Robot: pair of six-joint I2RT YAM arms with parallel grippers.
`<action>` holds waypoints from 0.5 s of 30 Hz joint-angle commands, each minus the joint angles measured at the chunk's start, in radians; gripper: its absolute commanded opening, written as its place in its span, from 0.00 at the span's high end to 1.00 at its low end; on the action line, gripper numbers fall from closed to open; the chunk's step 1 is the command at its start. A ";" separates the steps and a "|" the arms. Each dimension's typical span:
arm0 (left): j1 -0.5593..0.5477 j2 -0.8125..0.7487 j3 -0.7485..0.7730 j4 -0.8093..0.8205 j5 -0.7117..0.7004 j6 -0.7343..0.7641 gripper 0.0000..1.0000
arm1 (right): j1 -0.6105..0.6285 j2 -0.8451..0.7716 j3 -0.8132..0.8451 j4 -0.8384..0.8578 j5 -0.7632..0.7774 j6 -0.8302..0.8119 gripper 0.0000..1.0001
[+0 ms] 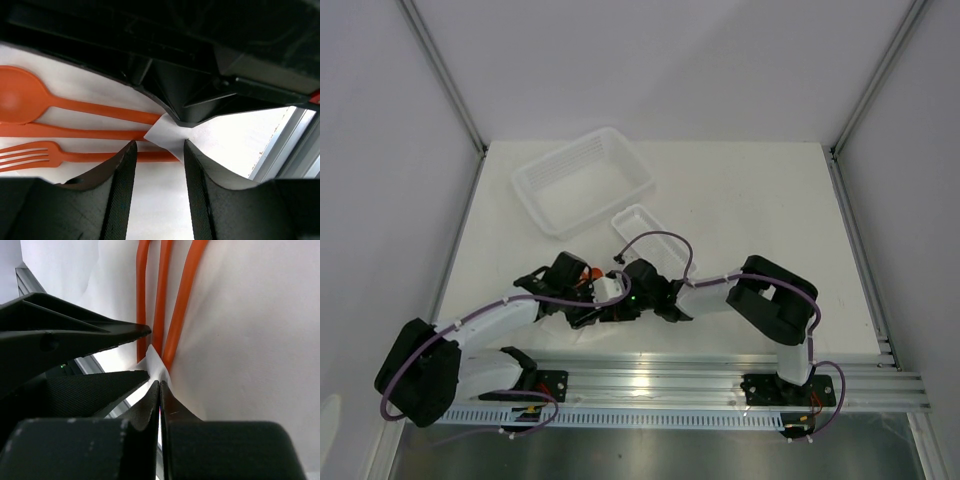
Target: Place the utensils on the paper napkin and roll it up
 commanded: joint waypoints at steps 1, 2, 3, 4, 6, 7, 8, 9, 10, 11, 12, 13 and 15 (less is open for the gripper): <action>-0.009 0.044 0.005 0.027 -0.030 0.032 0.54 | 0.000 -0.051 0.026 0.013 0.028 0.007 1.00; -0.012 0.046 0.006 0.032 -0.030 0.029 0.54 | 0.000 -0.054 0.029 -0.001 0.031 0.007 1.00; -0.012 0.049 0.008 0.033 -0.030 0.021 0.54 | 0.000 -0.058 0.029 -0.005 0.033 0.005 1.00; -0.012 0.055 0.011 0.035 -0.032 0.020 0.54 | 0.000 -0.064 0.028 -0.020 0.039 0.007 1.00; -0.012 0.063 0.020 0.029 -0.035 0.015 0.55 | 0.000 -0.095 0.022 -0.047 0.076 0.004 1.00; -0.012 0.063 0.020 0.027 -0.035 0.014 0.55 | 0.002 -0.109 0.020 -0.066 0.096 0.001 1.00; -0.010 0.061 0.019 0.035 -0.033 0.009 0.55 | 0.000 -0.138 0.020 -0.114 0.137 -0.004 1.00; -0.010 0.060 0.016 0.038 -0.033 0.008 0.55 | 0.002 -0.155 0.019 -0.139 0.157 -0.007 1.00; -0.010 0.060 0.015 0.040 -0.032 0.008 0.55 | 0.004 -0.169 0.016 -0.184 0.176 -0.007 0.99; -0.010 0.061 0.017 0.038 -0.032 0.006 0.55 | 0.002 -0.187 0.016 -0.208 0.214 -0.007 0.99; -0.010 0.064 0.022 0.038 -0.032 0.006 0.55 | 0.004 -0.216 0.014 -0.231 0.231 -0.007 0.98; -0.010 0.065 0.020 0.038 -0.032 0.006 0.55 | 0.005 -0.230 0.009 -0.251 0.240 -0.007 0.97; -0.010 0.060 0.017 0.038 -0.033 0.006 0.55 | 0.014 -0.274 0.002 -0.306 0.301 -0.004 0.97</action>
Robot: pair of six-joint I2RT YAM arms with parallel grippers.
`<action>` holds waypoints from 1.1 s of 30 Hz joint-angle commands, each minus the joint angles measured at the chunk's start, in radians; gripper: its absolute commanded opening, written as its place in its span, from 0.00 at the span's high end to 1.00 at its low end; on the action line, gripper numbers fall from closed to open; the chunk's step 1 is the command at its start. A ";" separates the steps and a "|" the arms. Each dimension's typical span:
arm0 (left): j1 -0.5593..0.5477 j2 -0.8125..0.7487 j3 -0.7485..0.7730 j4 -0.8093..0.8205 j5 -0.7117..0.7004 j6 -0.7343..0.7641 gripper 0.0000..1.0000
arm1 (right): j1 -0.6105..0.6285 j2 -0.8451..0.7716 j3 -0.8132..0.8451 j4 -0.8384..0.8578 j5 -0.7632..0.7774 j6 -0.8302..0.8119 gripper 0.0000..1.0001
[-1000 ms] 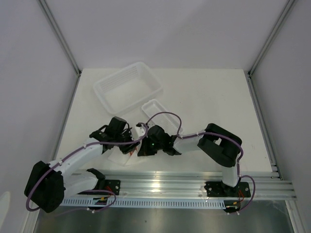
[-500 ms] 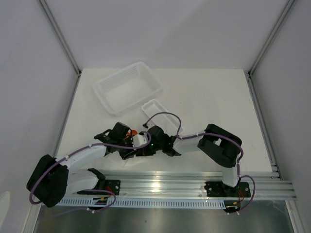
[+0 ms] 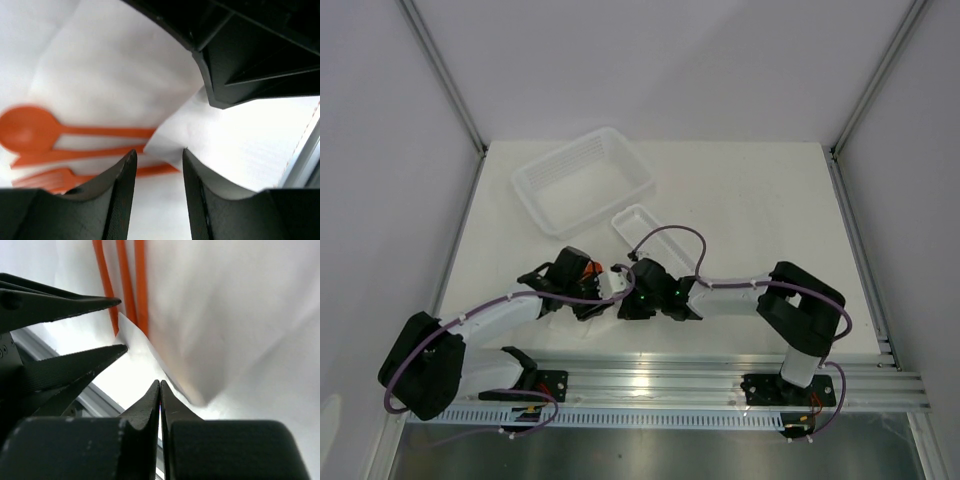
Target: Place the utensils on the paper napkin and roll it up
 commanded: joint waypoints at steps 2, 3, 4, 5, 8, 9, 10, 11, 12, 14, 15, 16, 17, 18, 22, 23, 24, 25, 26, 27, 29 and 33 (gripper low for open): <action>-0.005 0.016 -0.006 -0.058 -0.040 0.004 0.55 | 0.017 -0.166 -0.012 -0.077 0.169 0.008 0.96; -0.004 0.015 -0.007 -0.060 -0.038 0.001 0.55 | 0.018 -0.201 -0.022 -0.107 0.185 0.020 0.96; -0.005 0.016 -0.007 -0.061 -0.040 0.001 0.55 | 0.020 -0.218 -0.033 -0.118 0.200 0.030 0.96; -0.005 0.019 -0.001 -0.063 -0.038 0.003 0.55 | 0.018 -0.235 -0.065 -0.127 0.229 0.036 0.96; -0.004 0.021 -0.001 -0.064 -0.040 0.001 0.55 | 0.004 -0.279 -0.110 -0.128 0.248 0.053 0.96; -0.005 0.022 -0.004 -0.063 -0.040 0.001 0.55 | -0.005 -0.284 -0.111 -0.128 0.249 0.051 0.96; -0.005 0.022 -0.003 -0.063 -0.041 -0.002 0.54 | -0.008 -0.287 -0.111 -0.131 0.260 0.050 0.96; -0.004 0.025 0.002 -0.063 -0.041 -0.005 0.54 | -0.009 -0.284 -0.110 -0.126 0.268 0.047 0.96; -0.005 0.027 0.002 -0.064 -0.041 -0.007 0.54 | -0.017 -0.280 -0.110 -0.118 0.274 0.042 0.96; -0.004 0.033 0.006 -0.063 -0.048 -0.013 0.54 | -0.025 -0.244 -0.102 -0.101 0.266 0.036 0.98; -0.004 0.034 0.006 -0.063 -0.049 -0.016 0.54 | -0.029 -0.231 -0.095 -0.098 0.271 0.033 0.99; -0.004 0.034 0.008 -0.061 -0.051 -0.016 0.54 | -0.031 -0.220 -0.095 -0.089 0.280 0.034 1.00; -0.005 0.034 0.005 -0.060 -0.055 -0.019 0.54 | -0.031 -0.198 -0.096 -0.082 0.285 0.036 1.00; -0.005 0.034 0.006 -0.058 -0.058 -0.020 0.54 | -0.031 -0.186 -0.098 -0.083 0.288 0.042 1.00; -0.004 0.033 0.006 -0.057 -0.064 -0.023 0.54 | -0.032 -0.137 -0.107 -0.036 0.297 0.067 1.00; -0.004 0.033 0.008 -0.057 -0.063 -0.023 0.54 | -0.032 -0.119 -0.113 -0.026 0.296 0.071 1.00; -0.004 0.033 0.008 -0.057 -0.063 -0.023 0.54 | -0.032 -0.108 -0.116 -0.014 0.296 0.077 1.00; -0.004 0.034 0.008 -0.057 -0.063 -0.022 0.54 | -0.032 -0.091 -0.118 0.003 0.279 0.080 1.00; -0.005 0.034 0.008 -0.055 -0.063 -0.023 0.54 | -0.037 -0.079 -0.115 0.012 0.271 0.082 1.00; -0.004 0.036 0.006 -0.057 -0.061 -0.023 0.54 | -0.039 -0.053 -0.116 0.044 0.263 0.089 1.00; -0.004 0.036 0.009 -0.057 -0.061 -0.023 0.54 | -0.042 -0.036 -0.130 0.084 0.251 0.103 1.00; -0.005 0.036 0.006 -0.058 -0.061 -0.023 0.54 | -0.052 -0.011 -0.171 0.179 0.248 0.139 1.00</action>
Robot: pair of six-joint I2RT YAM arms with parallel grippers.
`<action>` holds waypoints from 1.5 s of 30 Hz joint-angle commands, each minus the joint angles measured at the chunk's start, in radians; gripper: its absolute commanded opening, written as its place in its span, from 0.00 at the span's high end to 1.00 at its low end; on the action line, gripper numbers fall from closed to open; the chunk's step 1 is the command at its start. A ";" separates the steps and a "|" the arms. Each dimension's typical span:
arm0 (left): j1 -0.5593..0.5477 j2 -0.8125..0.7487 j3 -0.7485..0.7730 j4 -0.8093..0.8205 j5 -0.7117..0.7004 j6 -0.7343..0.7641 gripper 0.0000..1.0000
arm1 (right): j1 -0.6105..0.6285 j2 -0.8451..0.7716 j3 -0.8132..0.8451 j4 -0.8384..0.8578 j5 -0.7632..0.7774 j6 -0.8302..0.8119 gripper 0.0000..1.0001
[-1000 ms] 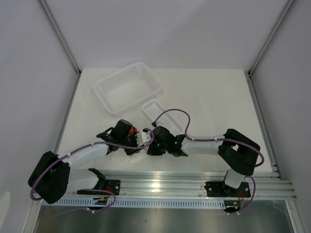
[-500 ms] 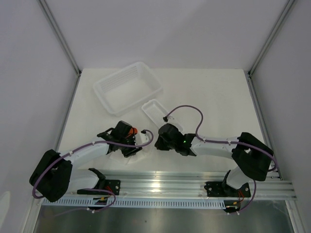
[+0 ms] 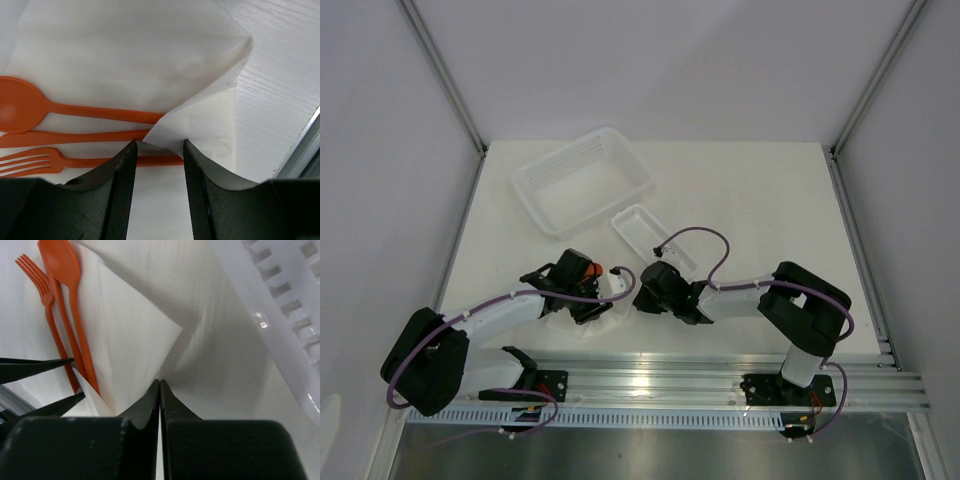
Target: Place the utensils on the paper napkin and roll it up
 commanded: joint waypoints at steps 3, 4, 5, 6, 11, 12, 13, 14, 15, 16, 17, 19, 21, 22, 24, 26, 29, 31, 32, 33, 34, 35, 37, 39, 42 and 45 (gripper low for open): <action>0.004 0.012 0.008 -0.026 -0.024 -0.004 0.55 | -0.020 0.034 -0.088 0.212 -0.012 0.057 1.00; 0.004 0.012 0.009 -0.026 -0.024 -0.004 0.55 | -0.022 0.038 -0.099 0.278 -0.021 0.058 1.00; 0.004 0.011 0.008 -0.026 -0.022 -0.004 0.55 | -0.025 0.043 -0.108 0.311 -0.031 0.060 1.00; 0.004 0.012 0.008 -0.025 -0.024 -0.003 0.54 | -0.029 0.049 -0.125 0.379 -0.041 0.060 1.00; 0.002 0.011 0.008 -0.023 -0.024 -0.004 0.55 | -0.031 0.088 -0.127 0.539 -0.107 0.038 1.00; 0.002 0.011 0.008 -0.025 -0.024 -0.004 0.55 | -0.029 0.092 -0.118 0.568 -0.119 0.014 1.00; 0.002 0.009 0.008 -0.023 -0.024 -0.006 0.55 | -0.022 0.095 -0.096 0.572 -0.137 0.002 1.00; 0.004 0.011 0.009 -0.023 -0.025 -0.006 0.55 | -0.016 0.098 -0.085 0.570 -0.142 -0.009 1.00; 0.004 0.011 0.008 -0.023 -0.027 -0.006 0.55 | -0.011 0.101 -0.075 0.558 -0.146 -0.029 1.00; 0.004 0.011 0.008 -0.022 -0.028 -0.007 0.55 | -0.006 0.101 -0.064 0.547 -0.150 -0.034 1.00; 0.002 0.011 0.008 -0.022 -0.028 -0.007 0.55 | -0.002 0.101 -0.052 0.541 -0.151 -0.037 1.00; 0.004 0.009 0.008 -0.022 -0.030 -0.009 0.55 | 0.000 0.103 -0.052 0.541 -0.160 -0.031 1.00; 0.004 0.009 0.006 -0.020 -0.031 -0.009 0.55 | 0.000 0.103 -0.053 0.546 -0.160 -0.028 1.00; 0.002 0.009 0.006 -0.019 -0.030 -0.011 0.55 | 0.001 0.104 -0.053 0.544 -0.160 -0.028 1.00; 0.004 0.009 0.006 -0.019 -0.030 -0.011 0.56 | 0.008 0.108 -0.049 0.541 -0.191 -0.026 1.00; 0.004 0.006 0.006 -0.017 -0.030 -0.012 0.56 | 0.014 0.114 -0.044 0.536 -0.200 -0.022 1.00; 0.004 0.000 0.008 -0.023 -0.028 -0.012 0.56 | 0.021 0.135 -0.024 0.521 -0.229 -0.015 1.00; 0.004 -0.001 0.009 -0.028 -0.028 -0.012 0.56 | 0.024 0.149 -0.007 0.516 -0.271 -0.012 1.00; 0.002 -0.003 0.009 -0.030 -0.028 -0.014 0.56 | 0.027 0.158 -0.001 0.515 -0.278 -0.012 1.00; 0.002 -0.003 0.009 -0.030 -0.028 -0.014 0.57 | 0.031 0.160 0.004 0.510 -0.292 -0.014 1.00; 0.002 -0.001 0.011 -0.030 -0.028 -0.014 0.57 | 0.038 0.160 0.013 0.506 -0.294 -0.018 1.00; 0.004 -0.001 0.014 -0.033 -0.028 -0.014 0.57 | 0.043 0.158 0.019 0.481 -0.294 -0.028 1.00; 0.004 -0.001 0.012 -0.033 -0.028 -0.014 0.58 | 0.050 0.160 0.042 0.440 -0.279 -0.040 1.00; 0.002 -0.003 0.014 -0.037 -0.028 -0.017 0.58 | 0.049 0.172 0.057 0.380 -0.272 -0.045 1.00; 0.004 -0.011 0.024 -0.056 -0.022 -0.024 0.58 | 0.043 0.192 0.071 0.334 -0.275 -0.035 1.00; 0.004 -0.034 0.029 -0.083 -0.013 -0.032 0.57 | 0.041 0.197 0.083 0.265 -0.252 -0.035 1.00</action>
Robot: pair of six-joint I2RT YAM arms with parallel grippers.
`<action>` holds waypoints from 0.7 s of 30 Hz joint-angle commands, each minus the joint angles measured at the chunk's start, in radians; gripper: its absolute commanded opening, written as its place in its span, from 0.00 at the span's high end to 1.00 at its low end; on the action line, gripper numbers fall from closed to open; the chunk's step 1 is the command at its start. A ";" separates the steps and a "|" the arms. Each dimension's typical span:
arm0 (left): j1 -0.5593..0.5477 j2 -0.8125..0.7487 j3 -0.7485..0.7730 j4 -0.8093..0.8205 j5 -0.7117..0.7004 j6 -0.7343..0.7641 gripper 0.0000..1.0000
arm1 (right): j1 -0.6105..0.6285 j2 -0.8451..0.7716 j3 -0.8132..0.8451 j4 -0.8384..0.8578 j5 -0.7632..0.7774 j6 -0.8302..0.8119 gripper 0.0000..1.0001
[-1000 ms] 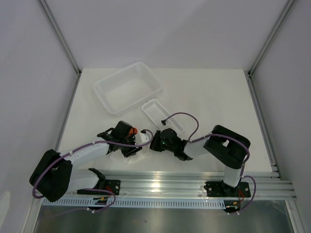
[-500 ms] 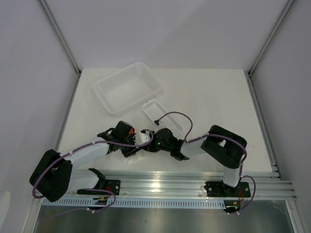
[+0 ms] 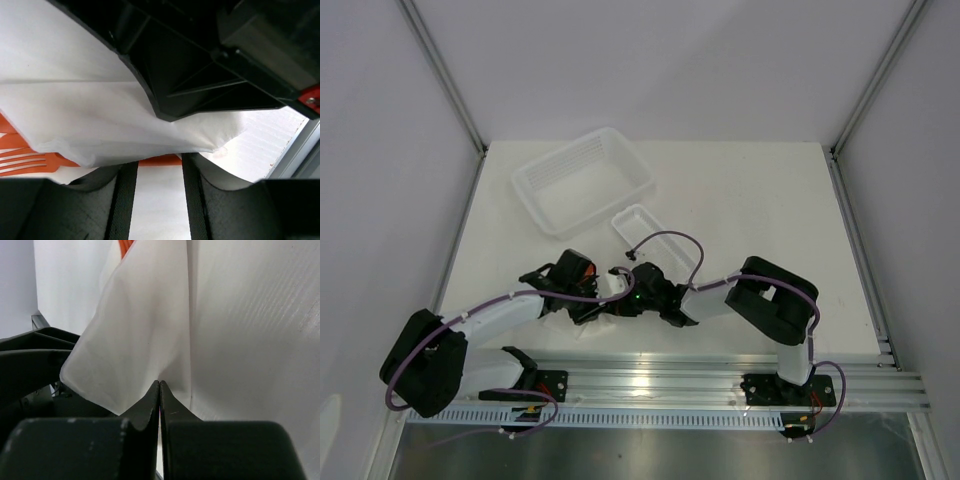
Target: Place the utensils on the paper napkin and roll it up
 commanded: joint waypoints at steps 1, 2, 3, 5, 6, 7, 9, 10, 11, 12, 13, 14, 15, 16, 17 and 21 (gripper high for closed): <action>0.002 -0.036 0.025 -0.064 -0.003 -0.023 0.56 | 0.005 0.017 0.032 -0.101 0.012 -0.017 1.00; 0.004 -0.045 0.027 -0.081 -0.003 -0.021 0.55 | 0.000 0.017 0.030 -0.116 0.015 -0.015 1.00; 0.002 -0.067 0.034 -0.090 -0.005 -0.023 0.54 | 0.000 0.020 0.030 -0.119 0.014 -0.014 1.00; 0.004 -0.095 0.045 -0.121 -0.006 -0.021 0.52 | -0.005 0.022 0.026 -0.116 0.004 -0.011 1.00; 0.004 -0.105 0.050 -0.130 -0.008 -0.020 0.52 | -0.006 0.025 0.026 -0.115 0.003 -0.011 1.00; 0.004 -0.128 0.057 -0.141 -0.011 -0.018 0.51 | -0.006 0.026 0.026 -0.115 0.001 -0.011 1.00; 0.004 -0.151 0.064 -0.164 -0.016 -0.014 0.50 | -0.008 0.025 0.026 -0.112 0.001 -0.012 1.00; 0.004 -0.165 0.067 -0.176 -0.022 -0.012 0.49 | -0.009 0.025 0.026 -0.110 0.000 -0.012 1.00; 0.004 -0.170 0.065 -0.181 -0.026 0.003 0.49 | -0.009 0.023 0.026 -0.107 -0.003 -0.014 1.00; 0.005 -0.174 0.059 -0.181 -0.037 0.006 0.50 | -0.011 0.023 0.026 -0.103 -0.006 -0.014 1.00; 0.008 -0.176 0.054 -0.181 -0.052 0.015 0.51 | -0.011 0.020 0.027 -0.101 -0.009 -0.015 1.00; 0.014 -0.173 0.048 -0.179 -0.057 0.034 0.51 | -0.011 0.022 0.029 -0.100 -0.013 -0.017 1.00; 0.027 -0.167 0.039 -0.175 -0.063 0.045 0.53 | -0.012 0.020 0.029 -0.096 -0.014 -0.017 1.00; 0.033 -0.158 0.031 -0.161 -0.072 0.057 0.54 | -0.012 0.020 0.032 -0.095 -0.017 -0.017 1.00; 0.039 -0.133 0.027 -0.155 -0.091 0.075 0.55 | -0.012 0.020 0.030 -0.090 -0.022 -0.019 1.00; 0.077 -0.063 0.019 -0.119 -0.115 0.112 0.59 | -0.015 0.013 0.035 -0.075 -0.036 -0.020 1.00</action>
